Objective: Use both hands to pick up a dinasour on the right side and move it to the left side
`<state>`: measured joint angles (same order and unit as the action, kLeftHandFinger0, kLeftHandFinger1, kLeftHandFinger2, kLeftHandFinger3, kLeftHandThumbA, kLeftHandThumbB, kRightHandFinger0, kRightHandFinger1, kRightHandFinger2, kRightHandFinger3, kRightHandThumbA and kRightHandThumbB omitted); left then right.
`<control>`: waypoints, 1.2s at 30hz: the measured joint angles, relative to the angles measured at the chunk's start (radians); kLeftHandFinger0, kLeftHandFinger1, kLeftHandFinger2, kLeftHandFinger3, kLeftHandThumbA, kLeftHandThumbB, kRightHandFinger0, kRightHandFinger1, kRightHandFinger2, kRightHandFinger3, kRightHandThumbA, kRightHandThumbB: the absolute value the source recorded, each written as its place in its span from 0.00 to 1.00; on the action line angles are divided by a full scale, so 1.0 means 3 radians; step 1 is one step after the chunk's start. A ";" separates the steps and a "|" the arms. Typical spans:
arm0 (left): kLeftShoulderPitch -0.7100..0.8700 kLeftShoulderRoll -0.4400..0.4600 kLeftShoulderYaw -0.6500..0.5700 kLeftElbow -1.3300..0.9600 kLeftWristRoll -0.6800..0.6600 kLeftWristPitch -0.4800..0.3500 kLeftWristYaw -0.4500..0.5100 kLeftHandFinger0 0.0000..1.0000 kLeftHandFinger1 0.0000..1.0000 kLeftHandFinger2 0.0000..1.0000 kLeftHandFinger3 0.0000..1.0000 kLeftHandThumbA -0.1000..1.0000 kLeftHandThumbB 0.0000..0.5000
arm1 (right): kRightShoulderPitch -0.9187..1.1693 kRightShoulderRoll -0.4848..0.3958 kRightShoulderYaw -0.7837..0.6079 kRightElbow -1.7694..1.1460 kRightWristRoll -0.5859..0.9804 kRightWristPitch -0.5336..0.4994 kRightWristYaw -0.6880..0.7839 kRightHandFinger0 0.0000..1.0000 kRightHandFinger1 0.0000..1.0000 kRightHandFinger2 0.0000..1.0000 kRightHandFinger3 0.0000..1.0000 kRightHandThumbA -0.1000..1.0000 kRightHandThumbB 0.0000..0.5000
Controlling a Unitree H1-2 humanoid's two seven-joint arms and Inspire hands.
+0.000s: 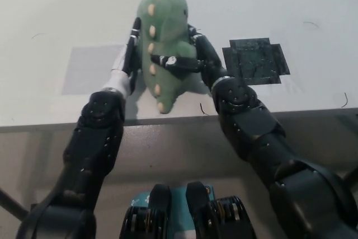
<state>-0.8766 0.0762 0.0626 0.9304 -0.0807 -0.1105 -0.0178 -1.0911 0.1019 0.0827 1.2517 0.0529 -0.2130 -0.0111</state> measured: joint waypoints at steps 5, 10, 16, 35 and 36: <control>0.0232 0.0036 0.0035 -0.0538 0.0015 0.0104 0.0084 1.00 1.00 1.00 1.00 1.00 0.71 | 0.0010 0.0064 0.0059 -0.0161 -0.0003 0.0007 0.0083 1.00 1.00 1.00 1.00 1.00 0.00; 0.0433 0.0080 0.0123 -0.0982 0.0019 0.0188 0.0169 1.00 1.00 1.00 1.00 1.00 0.74 | 0.0014 0.0142 0.0188 -0.0322 -0.0047 0.0024 0.0145 1.00 1.00 1.00 1.00 1.00 0.04; 0.0596 0.0094 0.0296 -0.1317 -0.0032 0.0270 0.0244 1.00 1.00 1.00 1.00 1.00 0.69 | 0.0013 0.0220 0.0341 -0.0446 -0.0138 0.0063 0.0211 1.00 1.00 1.00 1.00 1.00 0.01; 0.0704 0.0059 0.0399 -0.1130 -0.0096 0.0283 0.0366 1.00 1.00 1.00 1.00 1.00 0.72 | 0.0010 0.0254 0.0368 -0.0295 -0.0211 0.0146 0.0445 1.00 1.00 1.00 1.00 1.00 0.17; 0.0695 0.0058 0.0398 -0.1077 -0.0103 0.0276 0.0366 1.00 1.00 1.00 1.00 1.00 0.75 | 0.0008 0.0253 0.0367 -0.0264 -0.0212 0.0153 0.0447 1.00 1.00 1.00 1.00 1.00 0.19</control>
<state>-0.6681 0.0936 0.1821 0.6074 -0.1115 -0.0277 0.0920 -1.0888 0.1777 0.1929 1.1725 -0.0108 -0.1671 0.1231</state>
